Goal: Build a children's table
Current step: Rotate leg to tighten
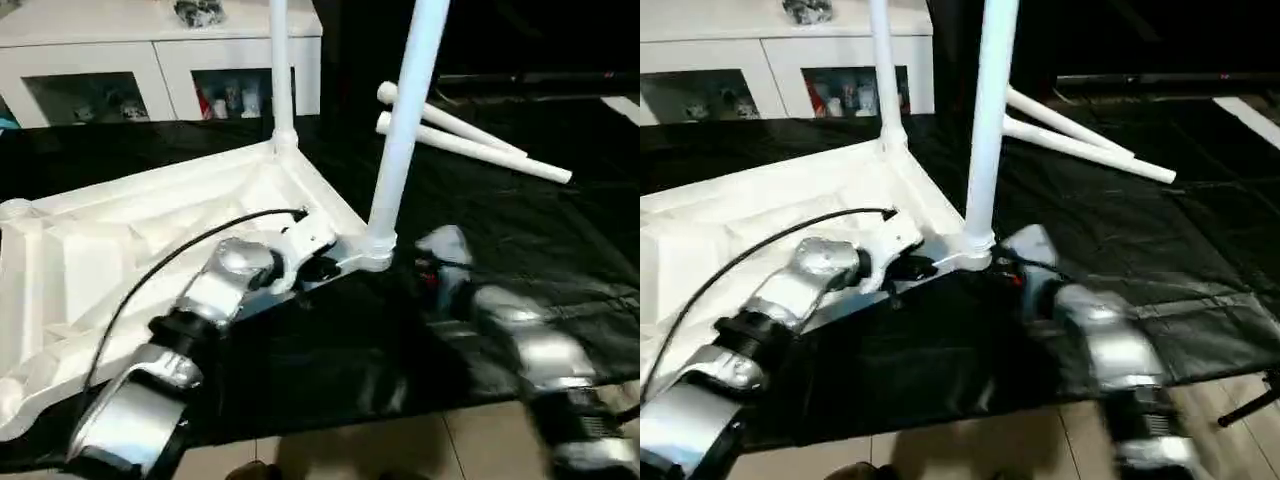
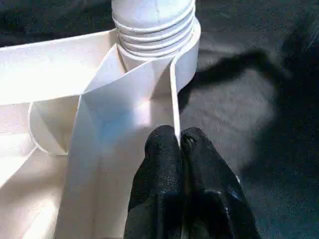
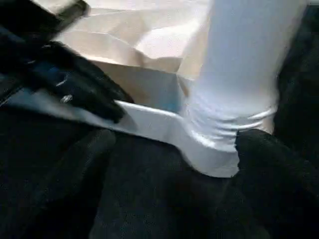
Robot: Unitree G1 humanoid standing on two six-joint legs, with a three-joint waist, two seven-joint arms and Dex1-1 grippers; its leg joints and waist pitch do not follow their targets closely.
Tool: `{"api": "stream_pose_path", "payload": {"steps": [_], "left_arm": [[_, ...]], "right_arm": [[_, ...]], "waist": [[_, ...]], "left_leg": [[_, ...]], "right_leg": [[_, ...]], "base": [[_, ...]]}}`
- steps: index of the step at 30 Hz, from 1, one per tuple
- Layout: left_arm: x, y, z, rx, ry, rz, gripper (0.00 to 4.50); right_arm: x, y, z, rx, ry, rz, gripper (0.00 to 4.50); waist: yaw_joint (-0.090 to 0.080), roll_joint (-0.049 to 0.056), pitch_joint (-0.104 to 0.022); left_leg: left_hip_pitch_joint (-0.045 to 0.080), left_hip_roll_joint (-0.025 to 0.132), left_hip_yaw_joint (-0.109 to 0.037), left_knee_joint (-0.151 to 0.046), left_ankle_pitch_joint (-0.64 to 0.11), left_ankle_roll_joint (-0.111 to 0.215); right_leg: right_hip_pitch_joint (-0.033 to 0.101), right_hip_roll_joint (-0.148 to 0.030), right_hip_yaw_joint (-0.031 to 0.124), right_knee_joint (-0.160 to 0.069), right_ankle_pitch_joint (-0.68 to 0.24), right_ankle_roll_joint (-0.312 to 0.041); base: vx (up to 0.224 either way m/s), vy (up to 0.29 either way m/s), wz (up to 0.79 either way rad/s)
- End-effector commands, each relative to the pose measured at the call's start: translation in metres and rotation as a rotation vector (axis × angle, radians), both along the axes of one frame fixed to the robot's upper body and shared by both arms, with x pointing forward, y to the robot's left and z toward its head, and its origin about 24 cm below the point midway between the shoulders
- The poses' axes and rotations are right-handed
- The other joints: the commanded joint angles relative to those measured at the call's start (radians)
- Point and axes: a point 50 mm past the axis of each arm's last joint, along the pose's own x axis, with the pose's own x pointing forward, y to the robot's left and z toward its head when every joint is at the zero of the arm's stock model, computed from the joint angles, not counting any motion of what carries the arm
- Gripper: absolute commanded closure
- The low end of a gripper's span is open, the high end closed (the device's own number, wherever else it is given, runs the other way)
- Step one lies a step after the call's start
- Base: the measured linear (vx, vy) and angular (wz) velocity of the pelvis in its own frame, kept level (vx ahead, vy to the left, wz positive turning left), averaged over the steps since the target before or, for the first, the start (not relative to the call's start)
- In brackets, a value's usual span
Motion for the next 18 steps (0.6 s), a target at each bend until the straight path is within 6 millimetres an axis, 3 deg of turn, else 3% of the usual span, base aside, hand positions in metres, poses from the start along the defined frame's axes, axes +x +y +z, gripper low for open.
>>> {"api": "stream_pose_path", "payload": {"steps": [1, 2, 6, 9, 11, 14, 18], "left_arm": [[-0.002, 0.000, 0.009, -0.002, -0.043, -0.081, 4.50], [-0.004, 0.002, 0.008, -0.003, -0.036, -0.106, 4.50], [-0.011, 0.011, 0.008, 0.015, -0.029, -0.202, 4.50], [-0.017, 0.015, 0.008, 0.021, -0.014, -0.276, 4.50], [-0.022, 0.016, 0.007, 0.034, -0.002, -0.335, 4.50], [-0.030, 0.019, 0.008, 0.060, 0.008, -0.431, 4.50], [-0.035, 0.017, 0.012, 0.048, 0.022, -0.496, 4.50]], "right_arm": [[-0.002, -0.001, 0.012, 0.021, -0.032, 0.078, 0.06], [-0.003, -0.005, 0.014, 0.011, -0.031, 0.099, 0.06], [-0.005, -0.018, 0.022, -0.074, -0.053, 0.193, 0.02], [-0.009, -0.023, 0.025, -0.130, -0.042, 0.293, 0.02], [-0.010, -0.023, 0.026, -0.152, -0.031, 0.343, 0.02], [-0.008, -0.021, 0.024, -0.200, -0.022, 0.399, 0.02], [-0.007, -0.014, 0.022, -0.201, -0.013, 0.445, 0.02]], "waist": [[0.006, -0.011, -0.075], [0.007, -0.014, -0.074], [0.022, -0.009, -0.081], [0.029, -0.011, -0.080], [0.033, -0.011, -0.079], [0.039, -0.010, -0.074], [0.045, -0.012, -0.073]], "left_leg": [[0.042, 0.081, -0.052, -0.085, -0.365, 0.010], [0.037, 0.080, -0.051, -0.084, -0.348, 0.016], [0.042, 0.086, -0.046, -0.078, -0.274, 0.030], [0.040, 0.087, -0.042, -0.077, -0.252, 0.041], [0.042, 0.088, -0.041, -0.077, -0.260, 0.042], [0.046, 0.090, -0.040, -0.082, -0.309, 0.014], [0.052, 0.092, -0.041, -0.085, -0.341, -0.017]], "right_leg": [[0.026, -0.058, 0.038, -0.068, -0.292, -0.189], [0.029, -0.059, 0.036, -0.067, -0.293, -0.191], [0.026, -0.054, 0.033, -0.053, -0.208, -0.224], [0.029, -0.050, 0.032, -0.045, -0.164, -0.243], [0.028, -0.052, 0.032, -0.046, -0.181, -0.246], [0.022, -0.053, 0.035, -0.054, -0.261, -0.232], [0.017, -0.055, 0.037, -0.055, -0.301, -0.223]], "base": [[0.000, 0.000, 0.00], [0.000, 0.000, 0.00], [0.000, 0.000, 0.00], [0.000, 0.000, 0.00], [0.000, 0.000, 0.00], [0.000, 0.000, 0.00], [0.000, 0.000, 0.00]]}}
